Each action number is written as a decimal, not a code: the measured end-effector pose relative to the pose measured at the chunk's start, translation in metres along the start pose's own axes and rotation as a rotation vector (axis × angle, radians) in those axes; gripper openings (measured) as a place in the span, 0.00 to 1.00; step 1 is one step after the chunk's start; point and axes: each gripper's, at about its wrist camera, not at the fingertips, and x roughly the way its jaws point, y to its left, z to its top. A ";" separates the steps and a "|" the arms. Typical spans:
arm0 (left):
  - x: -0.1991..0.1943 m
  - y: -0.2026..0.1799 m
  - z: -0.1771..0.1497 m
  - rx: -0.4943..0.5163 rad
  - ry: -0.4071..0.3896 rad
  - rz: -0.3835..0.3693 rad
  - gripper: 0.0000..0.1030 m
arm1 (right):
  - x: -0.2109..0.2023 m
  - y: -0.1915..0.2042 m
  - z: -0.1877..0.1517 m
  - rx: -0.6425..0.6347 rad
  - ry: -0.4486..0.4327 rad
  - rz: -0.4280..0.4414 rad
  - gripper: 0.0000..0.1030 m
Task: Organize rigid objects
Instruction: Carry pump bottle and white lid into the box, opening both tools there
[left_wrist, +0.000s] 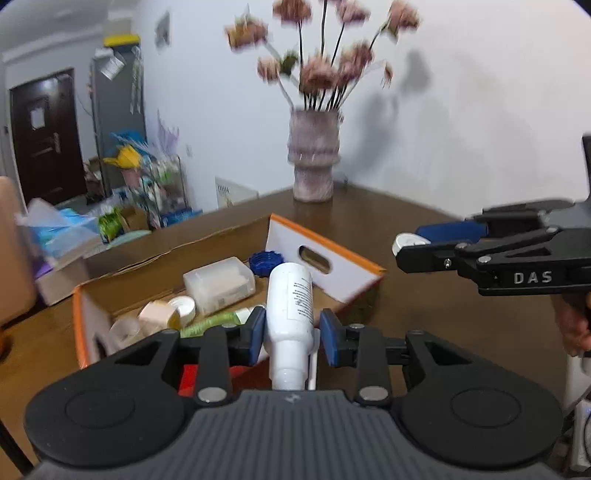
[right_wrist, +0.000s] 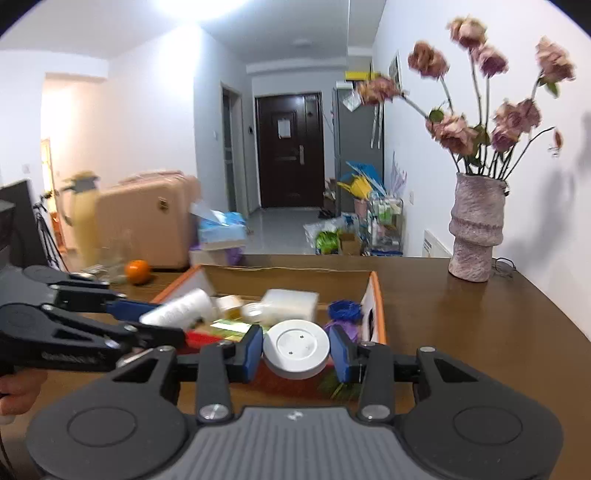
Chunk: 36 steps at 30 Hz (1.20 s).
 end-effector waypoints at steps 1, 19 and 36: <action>0.017 0.006 0.005 0.006 0.019 -0.021 0.32 | 0.015 -0.005 0.003 0.002 0.014 0.002 0.37; 0.077 0.064 0.005 -0.135 0.004 0.019 0.68 | 0.118 -0.038 -0.002 0.060 0.103 -0.040 0.41; -0.064 0.050 -0.020 -0.204 -0.143 0.452 0.94 | 0.030 0.036 0.018 -0.099 -0.005 -0.062 0.67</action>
